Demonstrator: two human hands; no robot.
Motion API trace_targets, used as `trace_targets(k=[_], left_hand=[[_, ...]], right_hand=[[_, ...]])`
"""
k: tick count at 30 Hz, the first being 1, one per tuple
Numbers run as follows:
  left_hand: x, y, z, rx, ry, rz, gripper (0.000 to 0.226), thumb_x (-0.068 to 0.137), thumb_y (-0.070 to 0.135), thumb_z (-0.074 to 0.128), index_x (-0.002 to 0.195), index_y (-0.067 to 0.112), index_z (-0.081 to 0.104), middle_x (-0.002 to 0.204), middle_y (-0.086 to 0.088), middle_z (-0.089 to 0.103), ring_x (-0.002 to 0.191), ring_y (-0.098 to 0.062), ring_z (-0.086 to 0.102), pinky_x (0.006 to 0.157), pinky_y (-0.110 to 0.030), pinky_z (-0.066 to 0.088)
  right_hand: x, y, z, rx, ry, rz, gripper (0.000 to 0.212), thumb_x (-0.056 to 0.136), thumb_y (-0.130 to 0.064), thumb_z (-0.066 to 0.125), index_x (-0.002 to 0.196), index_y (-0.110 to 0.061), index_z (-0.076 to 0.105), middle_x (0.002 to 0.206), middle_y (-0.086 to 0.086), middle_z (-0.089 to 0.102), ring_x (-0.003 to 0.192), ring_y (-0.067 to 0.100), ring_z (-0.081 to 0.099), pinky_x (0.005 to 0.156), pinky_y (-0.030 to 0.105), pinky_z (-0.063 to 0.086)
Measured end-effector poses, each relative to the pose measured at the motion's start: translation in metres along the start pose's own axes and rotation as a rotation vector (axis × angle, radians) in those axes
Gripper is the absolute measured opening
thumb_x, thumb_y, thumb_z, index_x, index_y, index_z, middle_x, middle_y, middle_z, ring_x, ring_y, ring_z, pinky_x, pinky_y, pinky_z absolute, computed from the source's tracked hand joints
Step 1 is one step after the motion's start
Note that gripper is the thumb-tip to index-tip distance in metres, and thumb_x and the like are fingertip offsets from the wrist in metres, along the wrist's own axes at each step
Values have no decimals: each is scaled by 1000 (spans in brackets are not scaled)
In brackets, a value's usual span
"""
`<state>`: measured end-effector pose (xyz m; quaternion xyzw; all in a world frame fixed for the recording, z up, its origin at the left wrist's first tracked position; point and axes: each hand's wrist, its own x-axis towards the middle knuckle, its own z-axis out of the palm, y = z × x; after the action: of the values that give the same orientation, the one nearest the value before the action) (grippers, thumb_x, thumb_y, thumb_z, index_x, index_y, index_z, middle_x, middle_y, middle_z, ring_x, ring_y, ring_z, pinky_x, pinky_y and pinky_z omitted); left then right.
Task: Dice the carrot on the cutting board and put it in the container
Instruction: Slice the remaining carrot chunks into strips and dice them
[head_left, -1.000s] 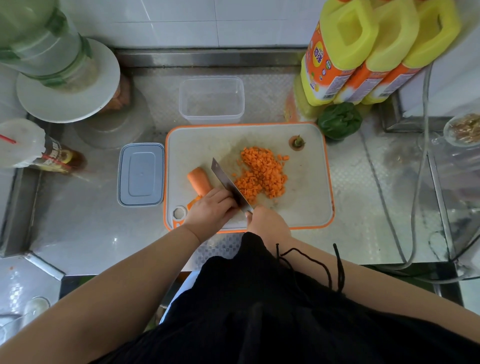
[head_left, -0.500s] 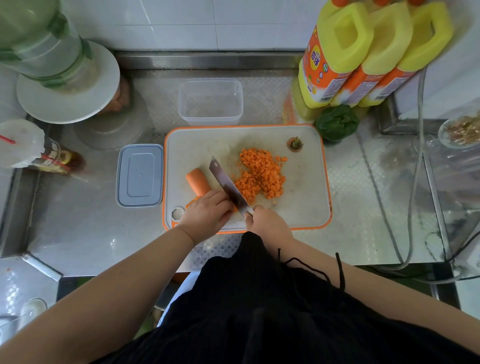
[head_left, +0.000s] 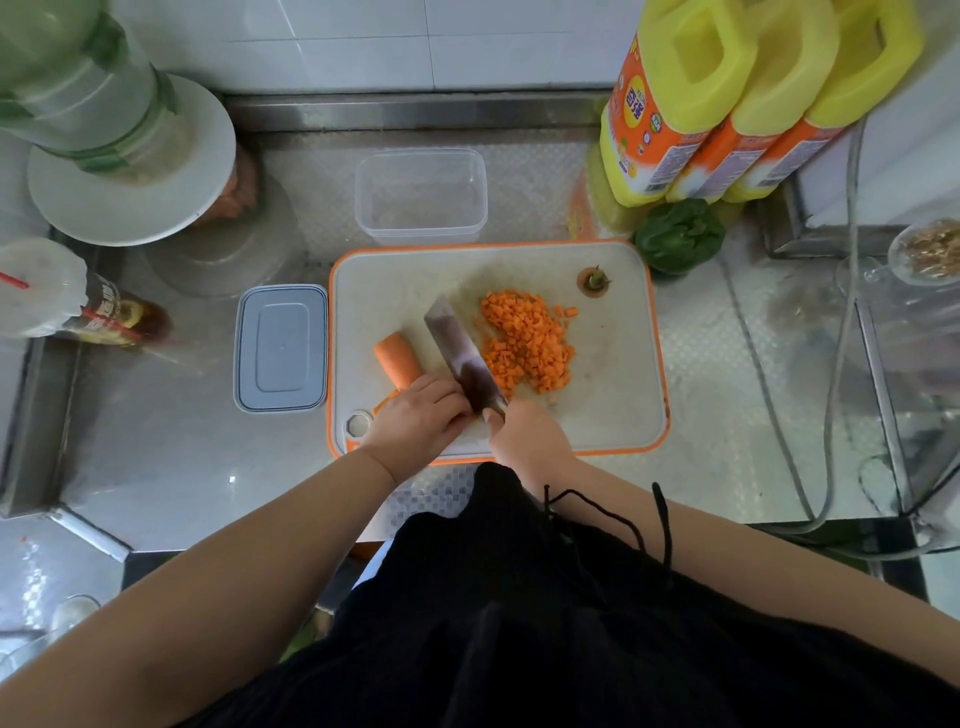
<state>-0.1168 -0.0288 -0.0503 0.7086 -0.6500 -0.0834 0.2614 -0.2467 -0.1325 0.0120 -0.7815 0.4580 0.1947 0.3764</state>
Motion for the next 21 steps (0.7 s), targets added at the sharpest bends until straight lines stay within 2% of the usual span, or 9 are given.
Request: trace_targets(k=[4, 7, 11, 14, 21], left_hand=[[0, 2, -2, 40, 21, 51, 7, 89, 12, 68, 83, 10, 69, 90, -4, 66, 84, -21, 58, 80, -26, 46], [-4, 4, -3, 64, 36, 39, 8, 92, 14, 65, 86, 10, 69, 91, -4, 65, 83, -22, 60, 76, -30, 51], [-7, 6, -5, 93, 64, -16, 21, 94, 19, 54, 83, 10, 70, 89, -5, 65, 79, -25, 61, 64, -36, 53], [-10, 5, -3, 94, 50, -43, 22, 91, 18, 53, 82, 9, 71, 88, -6, 66, 79, -26, 63, 61, -39, 55], [-9, 4, 1, 58, 45, -67, 20, 87, 19, 56, 83, 10, 73, 87, -3, 67, 81, -19, 56, 65, -30, 52]], right_hand=[[2, 8, -9, 142, 14, 35, 35, 100, -37, 41, 93, -6, 55, 83, 10, 55, 83, 31, 58, 67, 32, 38], [-7, 12, -17, 95, 41, 4, 37, 100, -35, 41, 99, -2, 59, 90, 15, 60, 91, 34, 60, 69, 32, 38], [-19, 7, -17, -30, -36, -80, 35, 101, -31, 38, 105, 0, 55, 99, 17, 62, 93, 34, 59, 66, 30, 33], [-23, -1, -14, -68, -69, -98, 34, 102, -31, 36, 110, -3, 53, 99, 13, 60, 93, 31, 58, 68, 32, 37], [-21, -11, -6, -124, -84, -36, 26, 98, -19, 43, 98, -1, 62, 98, 16, 66, 91, 32, 63, 75, 38, 49]])
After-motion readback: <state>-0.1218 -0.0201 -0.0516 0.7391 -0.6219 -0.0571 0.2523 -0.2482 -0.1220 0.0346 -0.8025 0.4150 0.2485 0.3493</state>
